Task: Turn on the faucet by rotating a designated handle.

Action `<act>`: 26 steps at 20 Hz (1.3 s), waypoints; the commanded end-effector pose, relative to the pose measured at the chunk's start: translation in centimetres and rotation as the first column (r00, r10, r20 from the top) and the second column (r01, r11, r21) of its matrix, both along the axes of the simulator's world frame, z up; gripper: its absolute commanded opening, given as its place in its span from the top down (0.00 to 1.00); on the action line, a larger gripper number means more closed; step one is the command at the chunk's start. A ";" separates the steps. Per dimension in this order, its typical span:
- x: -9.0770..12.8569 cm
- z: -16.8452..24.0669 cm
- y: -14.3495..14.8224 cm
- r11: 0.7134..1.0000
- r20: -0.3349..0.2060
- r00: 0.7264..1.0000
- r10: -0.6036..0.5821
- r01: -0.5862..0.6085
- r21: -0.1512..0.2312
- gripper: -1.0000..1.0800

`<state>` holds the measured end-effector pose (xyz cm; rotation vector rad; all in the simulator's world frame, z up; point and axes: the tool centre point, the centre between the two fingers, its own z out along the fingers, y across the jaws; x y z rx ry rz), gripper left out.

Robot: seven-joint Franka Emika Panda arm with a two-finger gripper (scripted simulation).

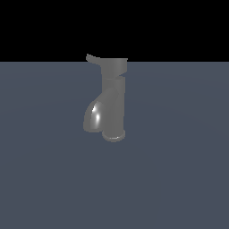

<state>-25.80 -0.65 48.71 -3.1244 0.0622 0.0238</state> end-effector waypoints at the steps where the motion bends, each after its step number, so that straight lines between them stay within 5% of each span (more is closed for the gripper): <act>1: 0.0 0.0 0.0 1.000 0.000 1.000 0.000 0.000 0.000 1.00; 26: 3.0 -0.9 -1.2 0.985 -0.002 0.986 -0.164 0.164 -0.050 1.00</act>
